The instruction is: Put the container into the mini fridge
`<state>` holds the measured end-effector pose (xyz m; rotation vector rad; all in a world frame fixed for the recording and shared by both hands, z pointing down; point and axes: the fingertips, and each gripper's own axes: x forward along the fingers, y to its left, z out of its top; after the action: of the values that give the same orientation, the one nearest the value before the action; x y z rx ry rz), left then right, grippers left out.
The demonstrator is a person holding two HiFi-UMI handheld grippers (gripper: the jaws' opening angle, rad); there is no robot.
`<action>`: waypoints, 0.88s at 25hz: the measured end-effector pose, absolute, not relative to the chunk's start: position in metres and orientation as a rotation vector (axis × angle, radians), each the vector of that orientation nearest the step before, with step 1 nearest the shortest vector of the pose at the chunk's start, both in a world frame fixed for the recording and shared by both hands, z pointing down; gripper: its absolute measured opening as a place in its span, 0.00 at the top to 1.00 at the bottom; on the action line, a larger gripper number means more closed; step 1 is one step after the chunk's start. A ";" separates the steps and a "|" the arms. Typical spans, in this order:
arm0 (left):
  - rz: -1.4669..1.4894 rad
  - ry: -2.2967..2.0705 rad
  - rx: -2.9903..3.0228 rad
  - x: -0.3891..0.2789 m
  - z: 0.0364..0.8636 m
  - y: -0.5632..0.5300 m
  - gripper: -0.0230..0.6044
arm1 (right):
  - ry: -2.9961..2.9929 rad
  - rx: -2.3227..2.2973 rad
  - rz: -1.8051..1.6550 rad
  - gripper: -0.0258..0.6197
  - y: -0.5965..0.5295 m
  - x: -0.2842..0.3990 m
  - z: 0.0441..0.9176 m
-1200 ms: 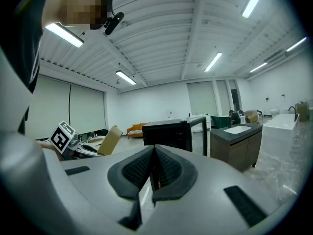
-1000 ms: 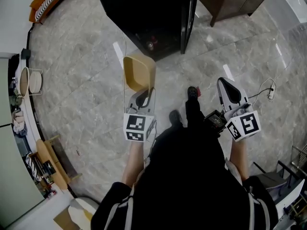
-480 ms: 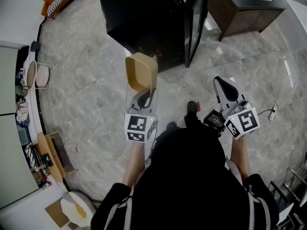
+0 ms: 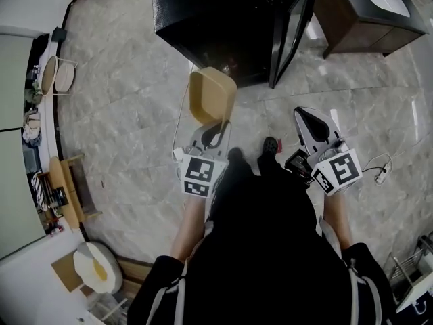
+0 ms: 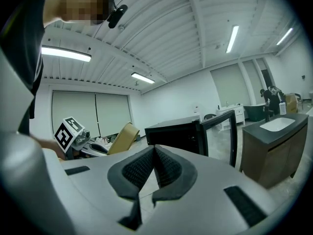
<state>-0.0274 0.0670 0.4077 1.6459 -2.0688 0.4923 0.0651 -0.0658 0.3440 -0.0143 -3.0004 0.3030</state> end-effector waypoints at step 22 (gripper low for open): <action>0.583 -1.722 1.842 -0.127 0.456 0.030 0.90 | -2.974 0.180 0.257 0.93 -0.082 -0.047 0.331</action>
<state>-0.1268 0.0301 0.4560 1.8425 -1.7223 0.5832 -0.0474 -0.0818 0.3315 0.1801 -2.9737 0.2566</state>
